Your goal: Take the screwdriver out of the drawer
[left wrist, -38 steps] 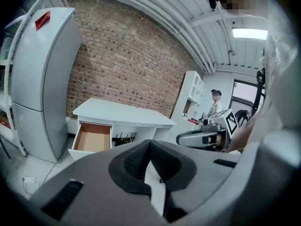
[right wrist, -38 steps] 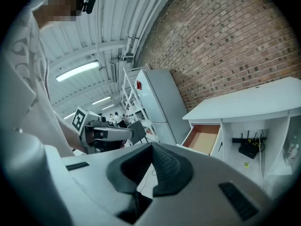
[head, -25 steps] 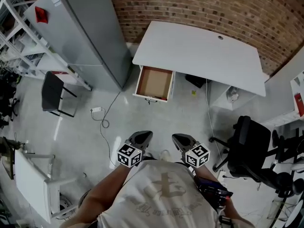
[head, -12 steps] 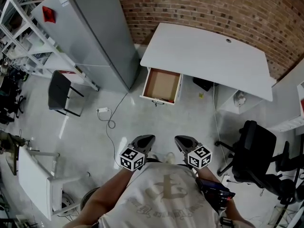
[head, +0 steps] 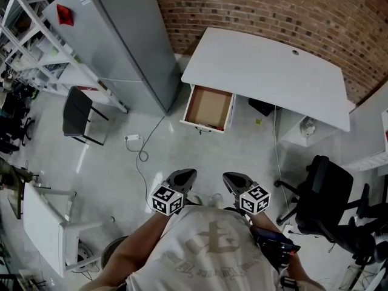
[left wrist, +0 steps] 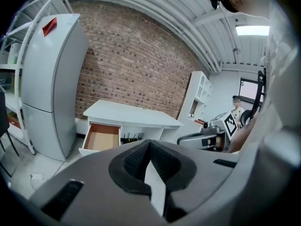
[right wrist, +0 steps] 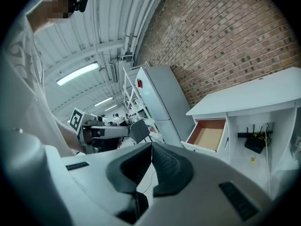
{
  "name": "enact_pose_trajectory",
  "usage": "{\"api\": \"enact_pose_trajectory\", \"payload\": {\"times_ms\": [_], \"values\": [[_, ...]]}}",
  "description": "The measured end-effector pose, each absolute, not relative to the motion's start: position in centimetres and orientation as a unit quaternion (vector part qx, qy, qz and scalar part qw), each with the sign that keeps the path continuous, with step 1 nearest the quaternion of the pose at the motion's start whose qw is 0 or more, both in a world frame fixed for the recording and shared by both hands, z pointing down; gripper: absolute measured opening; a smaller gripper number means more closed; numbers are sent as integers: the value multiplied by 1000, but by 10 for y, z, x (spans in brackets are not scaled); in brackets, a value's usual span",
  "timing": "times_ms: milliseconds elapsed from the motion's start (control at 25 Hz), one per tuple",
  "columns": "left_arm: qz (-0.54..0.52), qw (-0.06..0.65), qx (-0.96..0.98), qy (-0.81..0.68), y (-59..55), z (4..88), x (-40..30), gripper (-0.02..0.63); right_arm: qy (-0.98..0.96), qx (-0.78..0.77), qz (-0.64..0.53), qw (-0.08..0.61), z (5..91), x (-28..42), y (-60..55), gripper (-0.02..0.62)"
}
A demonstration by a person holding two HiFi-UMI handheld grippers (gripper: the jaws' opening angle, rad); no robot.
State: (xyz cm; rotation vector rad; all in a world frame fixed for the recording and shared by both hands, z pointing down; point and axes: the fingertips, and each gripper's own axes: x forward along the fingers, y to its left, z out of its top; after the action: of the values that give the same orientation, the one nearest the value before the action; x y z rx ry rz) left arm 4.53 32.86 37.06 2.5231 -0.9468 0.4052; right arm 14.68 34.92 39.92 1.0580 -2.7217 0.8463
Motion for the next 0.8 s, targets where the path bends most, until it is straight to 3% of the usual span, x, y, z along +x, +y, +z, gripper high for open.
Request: {"api": "enact_pose_trajectory", "payload": {"times_ms": [800], "values": [[133,199,898,-370,324,365,25,18,-898,335,280,50,400,139,350,23]]}}
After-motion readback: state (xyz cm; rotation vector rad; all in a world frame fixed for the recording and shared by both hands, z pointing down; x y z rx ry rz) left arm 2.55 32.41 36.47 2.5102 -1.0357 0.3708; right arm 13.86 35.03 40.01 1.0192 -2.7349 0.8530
